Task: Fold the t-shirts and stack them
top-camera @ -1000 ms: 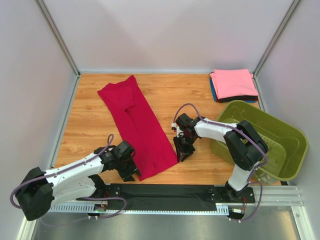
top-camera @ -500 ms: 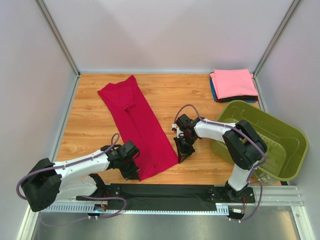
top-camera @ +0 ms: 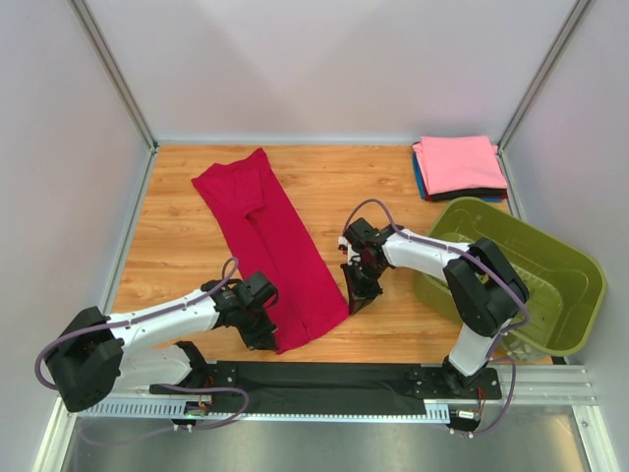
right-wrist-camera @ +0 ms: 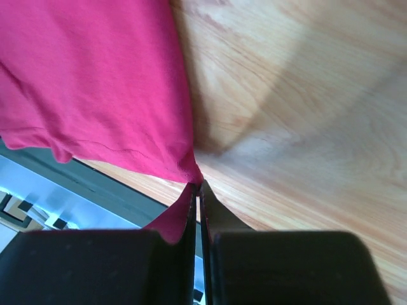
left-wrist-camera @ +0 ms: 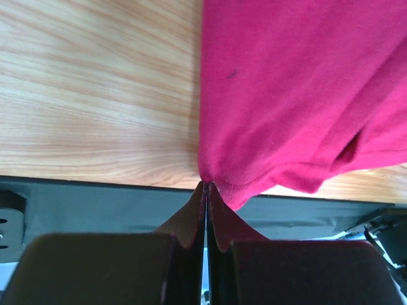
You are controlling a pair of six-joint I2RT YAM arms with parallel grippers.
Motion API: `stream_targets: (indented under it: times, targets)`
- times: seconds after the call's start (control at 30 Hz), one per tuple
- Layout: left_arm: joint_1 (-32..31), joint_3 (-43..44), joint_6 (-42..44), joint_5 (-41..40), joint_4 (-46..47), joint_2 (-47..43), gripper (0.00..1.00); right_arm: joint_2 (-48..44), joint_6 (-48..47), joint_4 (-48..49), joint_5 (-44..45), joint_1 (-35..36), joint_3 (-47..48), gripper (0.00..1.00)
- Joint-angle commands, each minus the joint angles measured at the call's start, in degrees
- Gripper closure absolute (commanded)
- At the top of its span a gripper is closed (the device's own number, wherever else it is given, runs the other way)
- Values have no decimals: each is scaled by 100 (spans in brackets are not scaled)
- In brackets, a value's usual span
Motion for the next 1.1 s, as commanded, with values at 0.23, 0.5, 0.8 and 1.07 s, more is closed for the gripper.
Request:
stream_targets:
  times: [0.23, 0.5, 0.8, 1.07]
  targets:
    - [794, 471, 670, 159, -400, -166, 100, 86, 75, -461, 90, 4, 1182, 100]
    - [1848, 980, 1329, 133, -725, 17, 100, 842, -4, -962, 221, -5, 2814, 100]
    - [3043, 2026, 2208, -43, -1007, 755, 100, 2204, -312, -1709, 793, -23, 5145, 100]
    - [3790, 3159, 2885, -376, -1007, 1608, 100, 3197, -260, -1553, 846, -277, 6833, 100]
